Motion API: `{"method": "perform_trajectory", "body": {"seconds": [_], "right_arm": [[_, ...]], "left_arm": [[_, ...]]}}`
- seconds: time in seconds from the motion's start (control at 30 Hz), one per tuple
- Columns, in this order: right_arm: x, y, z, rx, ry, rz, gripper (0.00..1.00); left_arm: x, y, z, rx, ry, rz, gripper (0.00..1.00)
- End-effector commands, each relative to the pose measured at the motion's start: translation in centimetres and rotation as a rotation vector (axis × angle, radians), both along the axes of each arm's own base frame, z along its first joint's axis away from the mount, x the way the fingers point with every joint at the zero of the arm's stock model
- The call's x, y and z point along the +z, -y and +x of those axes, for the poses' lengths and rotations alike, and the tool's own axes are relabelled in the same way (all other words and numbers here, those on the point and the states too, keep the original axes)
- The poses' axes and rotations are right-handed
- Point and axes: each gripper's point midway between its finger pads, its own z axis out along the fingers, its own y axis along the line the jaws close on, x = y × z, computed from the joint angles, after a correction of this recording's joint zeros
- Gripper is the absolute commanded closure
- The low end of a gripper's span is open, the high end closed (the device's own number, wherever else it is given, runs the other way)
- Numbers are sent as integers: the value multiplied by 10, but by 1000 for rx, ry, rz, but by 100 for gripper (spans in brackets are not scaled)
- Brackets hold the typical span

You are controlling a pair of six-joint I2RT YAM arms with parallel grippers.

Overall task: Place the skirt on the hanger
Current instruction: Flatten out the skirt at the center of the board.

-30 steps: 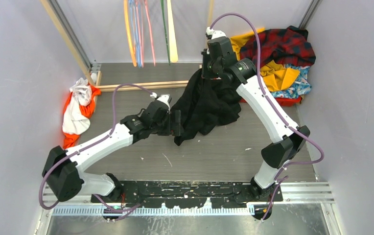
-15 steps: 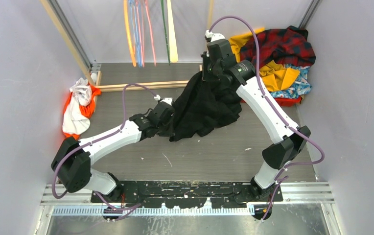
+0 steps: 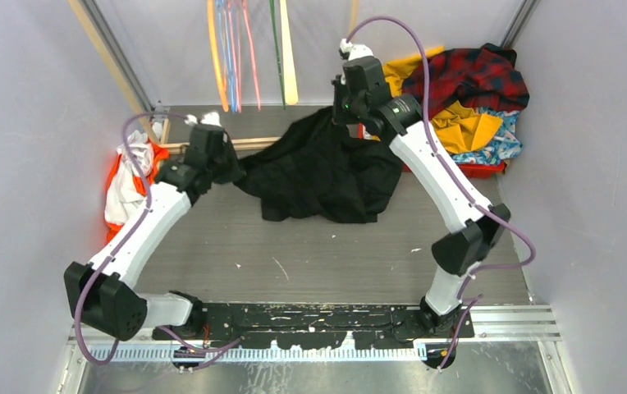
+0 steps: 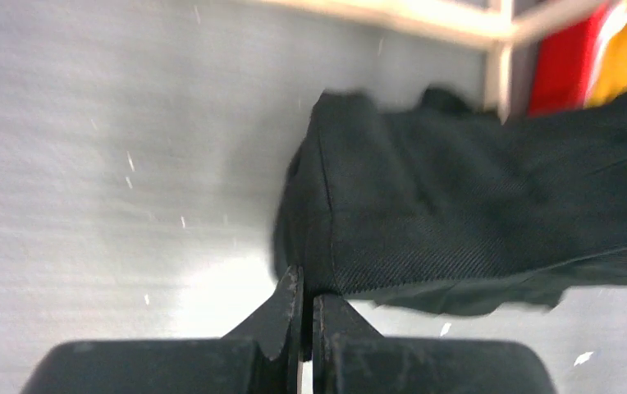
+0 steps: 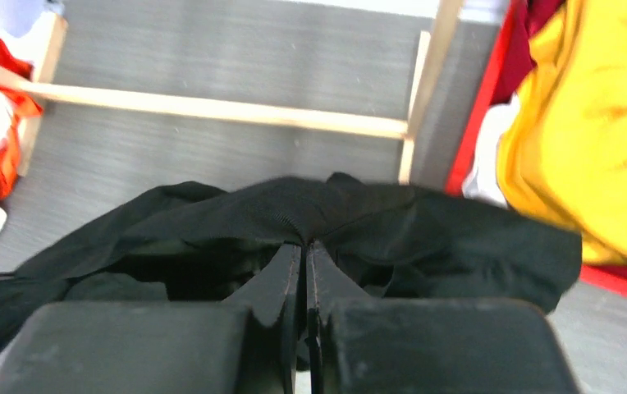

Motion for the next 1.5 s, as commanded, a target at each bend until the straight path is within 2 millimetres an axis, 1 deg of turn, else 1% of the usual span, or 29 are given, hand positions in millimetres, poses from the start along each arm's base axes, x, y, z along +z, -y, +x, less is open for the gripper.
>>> {"method": "perform_trajectory", "body": {"seconds": [0.0, 0.1, 0.13, 0.2, 0.27, 0.3, 0.33, 0.37, 0.43, 0.47, 0.5, 0.53, 0.63, 0.73, 0.83, 0.87, 0.97, 1.0, 1.03, 1.07, 1.1, 1.17, 1.2, 1.23, 1.3, 1.33, 1.37, 1.43, 1.47], "right_arm": [[66, -25, 37, 31, 192, 88, 99], [104, -27, 39, 43, 273, 121, 99], [111, -26, 37, 44, 292, 134, 99], [120, -24, 28, 58, 326, 165, 99], [119, -24, 16, 83, 351, 211, 99], [124, -21, 4, 101, 373, 238, 99], [114, -21, -2, 114, 359, 250, 99], [105, -21, -10, 132, 342, 257, 99], [72, -24, -29, 172, 271, 259, 99], [51, -25, -39, 181, 227, 248, 99], [24, -27, -50, 192, 172, 229, 99], [-17, -29, -61, 200, 99, 199, 99], [-102, -46, -103, 237, -69, 144, 99], [-168, -54, -148, 244, -170, 76, 99], [-215, -46, -194, 223, -236, 41, 99], [-226, -43, -208, 214, -254, 44, 99], [-247, -24, -233, 154, -285, 49, 98], [-251, -20, -239, 146, -300, 54, 95], [-255, -15, -243, 135, -315, 54, 87], [-255, -11, -245, 129, -325, 49, 77], [-252, -10, -247, 128, -327, 48, 73], [-234, -4, -243, 114, -297, 33, 51], [-215, -5, -241, 128, -270, 42, 47], [-199, -3, -239, 134, -246, 33, 45], [-149, -2, -229, 138, -159, 49, 39], [-127, -2, -224, 145, -121, 45, 36], [-103, -3, -218, 148, -86, 36, 34], [-68, -5, -207, 152, -54, -5, 29], [-51, -8, -201, 158, -49, -27, 28]], "left_arm": [[114, -23, 30, 18, 274, -57, 100], [166, -31, 32, 27, 385, -88, 100], [182, -32, 26, 18, 426, -104, 100], [202, -31, 11, 1, 482, -140, 100], [207, -31, -5, -14, 510, -174, 100], [204, -31, -12, -18, 509, -185, 100], [200, -32, -20, -24, 505, -193, 100], [183, -31, -27, -28, 467, -199, 100], [150, -30, -42, -34, 402, -218, 100], [128, -29, -48, -37, 361, -227, 100], [106, -29, -55, -30, 323, -237, 100], [83, -27, -60, -28, 283, -248, 100], [14, -18, -77, -43, 138, -277, 100], [-32, -10, -99, -51, 30, -289, 100], [-59, -8, -123, -43, -41, -304, 100], [-64, -9, -130, -42, -64, -303, 100], [-75, -11, -148, -39, -123, -294, 100], [-77, -11, -152, -41, -135, -298, 100], [-78, -12, -155, -41, -145, -300, 98], [-80, -12, -158, -41, -157, -298, 95], [-81, -13, -160, -43, -170, -291, 92], [-78, -13, -165, -53, -196, -283, 81], [-74, -12, -166, -64, -203, -279, 73], [-69, -12, -167, -73, -209, -278, 69], [-51, -10, -165, -90, -186, -283, 62], [-42, -8, -163, -98, -169, -291, 57], [-33, -7, -159, -104, -151, -295, 48], [-20, -6, -153, -109, -125, -290, 16], [-15, -5, -151, -119, -121, -283, 2]]}}
